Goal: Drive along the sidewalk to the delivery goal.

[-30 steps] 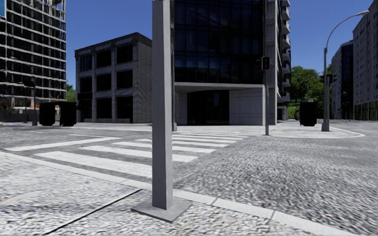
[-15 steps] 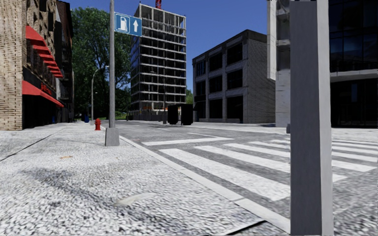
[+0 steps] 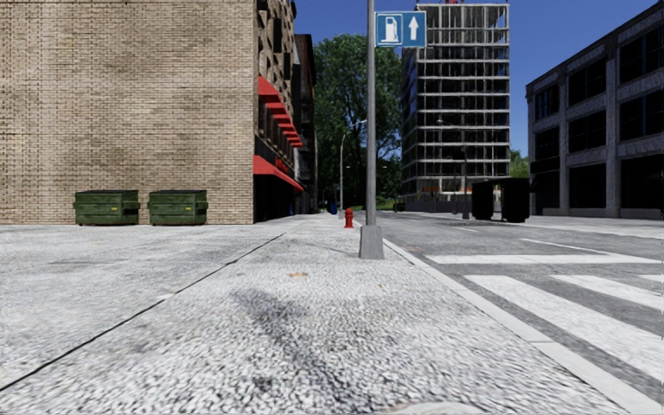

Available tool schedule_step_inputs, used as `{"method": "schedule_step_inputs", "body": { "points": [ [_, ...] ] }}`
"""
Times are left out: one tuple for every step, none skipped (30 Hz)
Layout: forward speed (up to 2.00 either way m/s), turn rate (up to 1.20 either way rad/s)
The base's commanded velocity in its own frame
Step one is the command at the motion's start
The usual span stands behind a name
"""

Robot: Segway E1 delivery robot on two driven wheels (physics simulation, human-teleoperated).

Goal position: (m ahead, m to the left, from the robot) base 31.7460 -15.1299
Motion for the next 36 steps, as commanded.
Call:
{"method": "schedule_step_inputs", "body": {
  "points": [
    [1.25, 0.00],
    [1.25, 0.00],
    [1.25, 0.00],
    [1.25, 0.00],
    [1.25, 0.00],
    [1.25, 0.00],
    [1.25, -0.15],
    [1.25, -0.15],
    [1.25, -0.25],
    [1.25, -0.28],
    [1.25, -0.44],
    [1.25, -0.61],
    [1.25, -0.61],
    [1.25, -0.69],
    [1.25, -0.73],
    [1.25, -0.74],
    [1.25, -0.74],
    [1.25, -0.74],
    [1.25, -0.74],
    [1.25, -0.74],
    [1.25, -0.74],
    [1.25, -0.74],
    [1.25, -0.74],
    [1.25, -0.74],
    [1.25, -0.74],
    [1.25, -0.74],
    [1.25, -0.74],
    [1.25, -0.74],
    [1.25, -0.74],
    [1.25, -0.74],
    [1.25, -0.74],
    [1.25, -0.74],
    [1.25, -0.74],
    [1.25, -0.74],
    [1.25, -0.74],
    [1.25, -0.74]
  ]
}}
